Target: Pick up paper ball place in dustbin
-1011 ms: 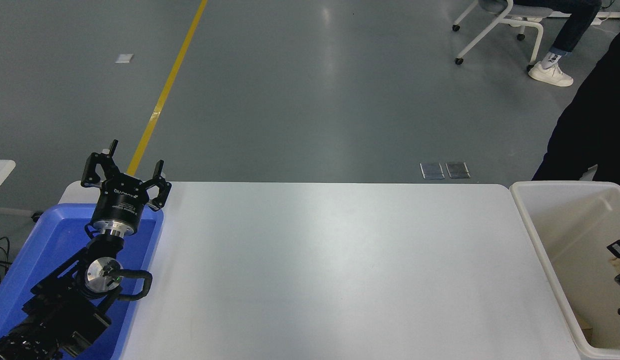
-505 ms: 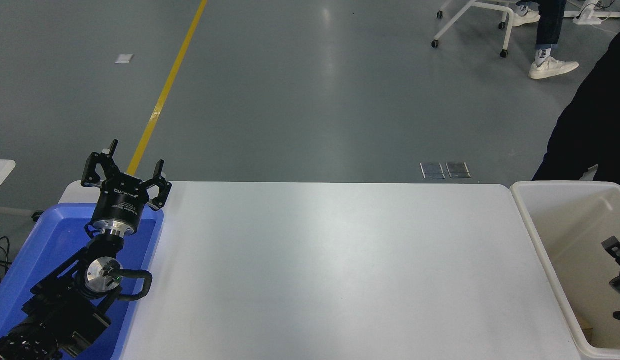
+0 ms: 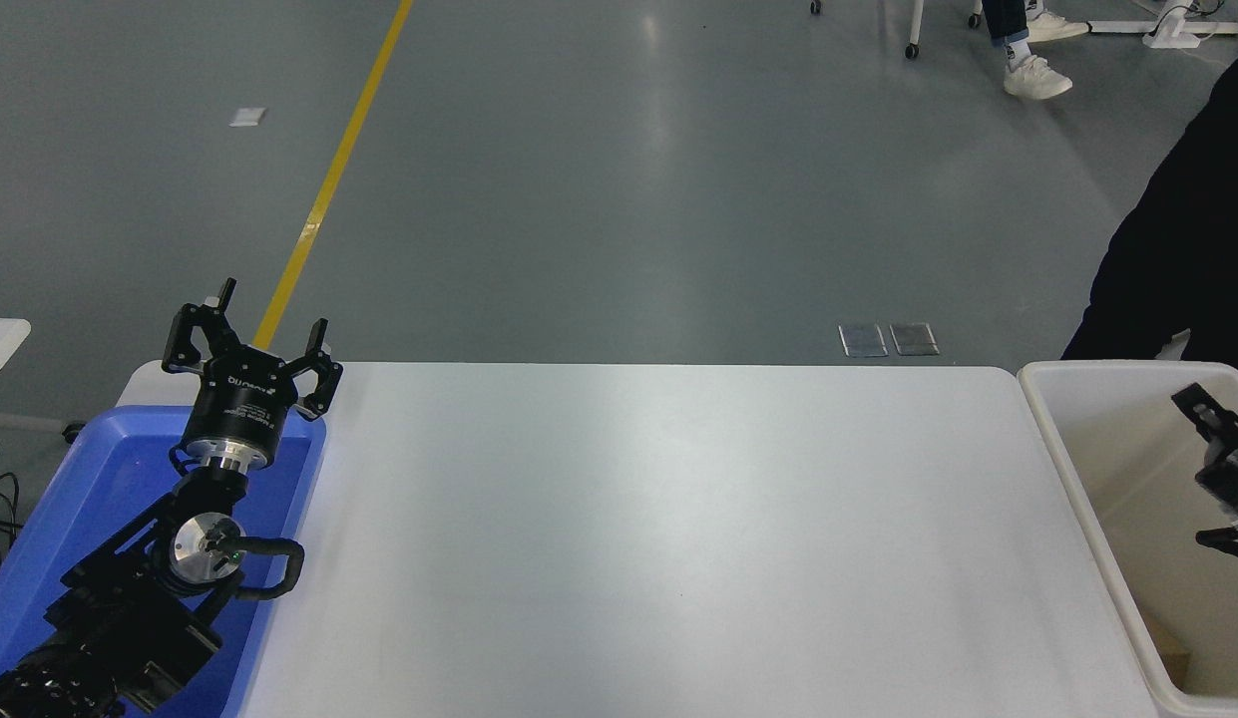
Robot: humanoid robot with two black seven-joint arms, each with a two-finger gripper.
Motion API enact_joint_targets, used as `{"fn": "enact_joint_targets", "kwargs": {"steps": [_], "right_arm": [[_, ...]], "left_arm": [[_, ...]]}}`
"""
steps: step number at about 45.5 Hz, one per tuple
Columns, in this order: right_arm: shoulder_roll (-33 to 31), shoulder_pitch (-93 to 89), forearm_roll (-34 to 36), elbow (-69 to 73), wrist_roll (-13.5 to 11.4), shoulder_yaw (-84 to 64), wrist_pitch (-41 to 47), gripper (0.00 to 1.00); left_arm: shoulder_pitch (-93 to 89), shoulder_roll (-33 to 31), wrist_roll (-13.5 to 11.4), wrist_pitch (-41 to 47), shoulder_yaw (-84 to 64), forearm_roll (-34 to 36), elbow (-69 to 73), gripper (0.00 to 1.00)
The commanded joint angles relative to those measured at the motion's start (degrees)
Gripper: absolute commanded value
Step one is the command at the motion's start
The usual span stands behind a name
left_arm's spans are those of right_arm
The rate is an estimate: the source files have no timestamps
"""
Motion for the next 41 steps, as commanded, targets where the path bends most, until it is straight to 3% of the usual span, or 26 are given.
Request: {"fn": "enact_joint_targets", "kwargs": {"steps": [1,13,26,41], "right_arm": [[-0.63,14.72,-0.92,10.11,-0.07,-5.71,2.09,1.0],[-0.28,33.79,-4.87,26.81,-0.25,-12.48,8.59,1.0],[-0.28,51.19,-9.18,42.1,-0.25,-18.37,22.21,1.0],[-1.42,66.84,-9.62,62.85,-0.25,-23.29,29.42,1.0]], "left_arm": [[-0.02,0.0,0.0,0.01,0.02,0.01,0.01,0.98],[-0.02,0.0,0.0,0.01,0.02,0.01,0.01,0.98],[-0.02,0.0,0.0,0.01,0.02,0.01,0.01,0.98],[0.07,0.0,0.0,0.01,-0.07,0.01,0.01,0.98]]}}
